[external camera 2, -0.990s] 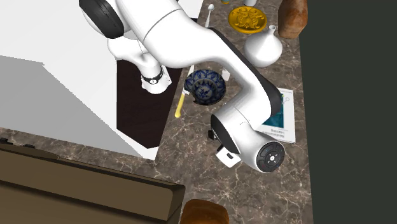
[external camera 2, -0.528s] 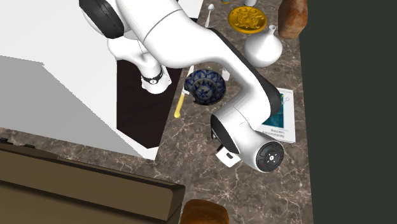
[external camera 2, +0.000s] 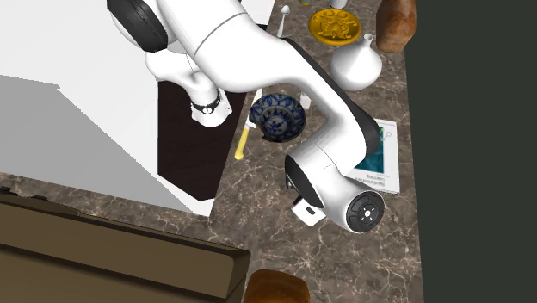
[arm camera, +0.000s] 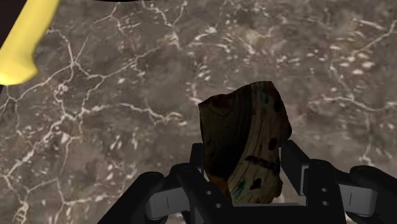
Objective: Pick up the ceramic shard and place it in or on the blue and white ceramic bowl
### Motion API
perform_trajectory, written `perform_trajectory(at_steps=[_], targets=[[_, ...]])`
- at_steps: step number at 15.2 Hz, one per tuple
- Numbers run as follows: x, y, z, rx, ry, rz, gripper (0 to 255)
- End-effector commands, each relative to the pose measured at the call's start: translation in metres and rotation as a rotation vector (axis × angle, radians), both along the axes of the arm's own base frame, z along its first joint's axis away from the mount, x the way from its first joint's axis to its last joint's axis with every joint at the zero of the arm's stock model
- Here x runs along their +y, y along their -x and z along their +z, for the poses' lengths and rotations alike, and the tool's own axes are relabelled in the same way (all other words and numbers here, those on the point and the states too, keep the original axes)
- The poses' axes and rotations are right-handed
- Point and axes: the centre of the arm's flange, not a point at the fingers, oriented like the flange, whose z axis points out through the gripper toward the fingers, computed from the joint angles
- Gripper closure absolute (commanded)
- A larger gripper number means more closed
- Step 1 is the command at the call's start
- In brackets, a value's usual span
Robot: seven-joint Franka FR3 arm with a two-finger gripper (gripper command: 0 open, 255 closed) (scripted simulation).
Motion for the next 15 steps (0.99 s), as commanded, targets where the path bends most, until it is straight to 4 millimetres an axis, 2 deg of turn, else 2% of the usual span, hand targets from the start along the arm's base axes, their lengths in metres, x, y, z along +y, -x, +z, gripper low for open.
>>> perform_trajectory(at_steps=[1, 15], targets=[[0.0, 0.0, 0.0, 0.0, 0.0, 0.0, 255], [0.0, 0.0, 0.074, 0.0, 0.0, 0.0, 255]])
